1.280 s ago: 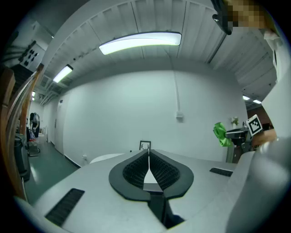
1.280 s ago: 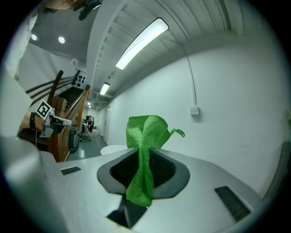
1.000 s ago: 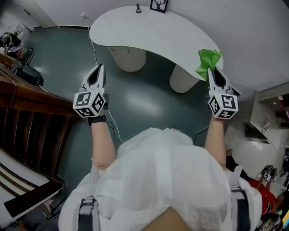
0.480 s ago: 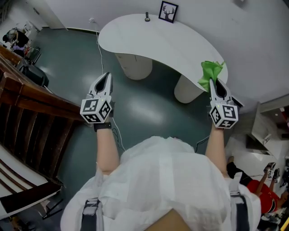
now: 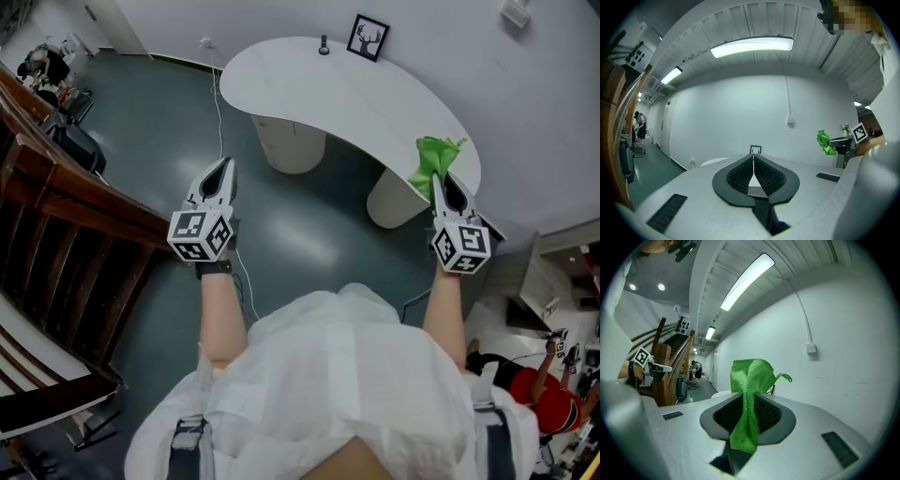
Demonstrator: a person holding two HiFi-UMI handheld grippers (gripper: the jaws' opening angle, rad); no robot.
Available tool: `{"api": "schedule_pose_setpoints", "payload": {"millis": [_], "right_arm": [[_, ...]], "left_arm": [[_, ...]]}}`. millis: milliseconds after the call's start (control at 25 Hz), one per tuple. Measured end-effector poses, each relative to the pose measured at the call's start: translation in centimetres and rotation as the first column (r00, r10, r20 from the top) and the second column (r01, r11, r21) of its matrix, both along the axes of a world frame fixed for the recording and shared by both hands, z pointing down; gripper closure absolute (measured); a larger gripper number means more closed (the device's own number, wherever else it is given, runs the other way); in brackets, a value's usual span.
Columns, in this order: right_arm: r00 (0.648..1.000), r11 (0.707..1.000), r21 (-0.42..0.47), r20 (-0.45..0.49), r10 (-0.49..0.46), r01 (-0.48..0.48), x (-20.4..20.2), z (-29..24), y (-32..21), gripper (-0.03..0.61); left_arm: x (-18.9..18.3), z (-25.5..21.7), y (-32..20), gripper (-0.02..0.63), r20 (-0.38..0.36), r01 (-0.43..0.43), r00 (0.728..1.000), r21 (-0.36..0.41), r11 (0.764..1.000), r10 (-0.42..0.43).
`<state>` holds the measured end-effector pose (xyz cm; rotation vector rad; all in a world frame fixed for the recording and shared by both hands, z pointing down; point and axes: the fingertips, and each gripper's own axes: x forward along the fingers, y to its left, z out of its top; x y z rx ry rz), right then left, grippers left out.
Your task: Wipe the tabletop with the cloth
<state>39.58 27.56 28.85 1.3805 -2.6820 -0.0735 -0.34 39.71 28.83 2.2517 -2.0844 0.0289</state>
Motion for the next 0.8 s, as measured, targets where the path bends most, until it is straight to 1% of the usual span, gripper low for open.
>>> {"api": "schedule_pose_setpoints", "payload": {"millis": [200, 400, 640, 800], "right_arm": [[0.999, 0.999, -0.015, -0.011, -0.032, 0.031, -2.7, 0.4, -0.3, 0.506], [0.998, 0.997, -0.038, -0.018, -0.061, 0.060, -4.8, 1.3, -2.1, 0.506], [0.998, 0.995, -0.077, -0.012, -0.069, 0.068, -7.7, 2.8, -7.0, 0.506], [0.994, 0.988, -0.116, -0.016, -0.104, 0.102, -10.6, 4.5, -11.8, 0.506]], "left_arm": [[-1.4, 0.1, 0.3, 0.594, -0.012, 0.005, 1.000, 0.005, 1.000, -0.005], [-2.0, 0.5, -1.2, 0.594, -0.017, -0.003, 1.000, 0.007, 1.000, 0.003], [-3.1, 0.6, -6.3, 0.594, -0.008, -0.027, 1.000, -0.002, 1.000, 0.027], [-4.1, 1.3, -11.3, 0.594, -0.031, -0.039, 0.999, -0.008, 0.999, 0.039]]}}
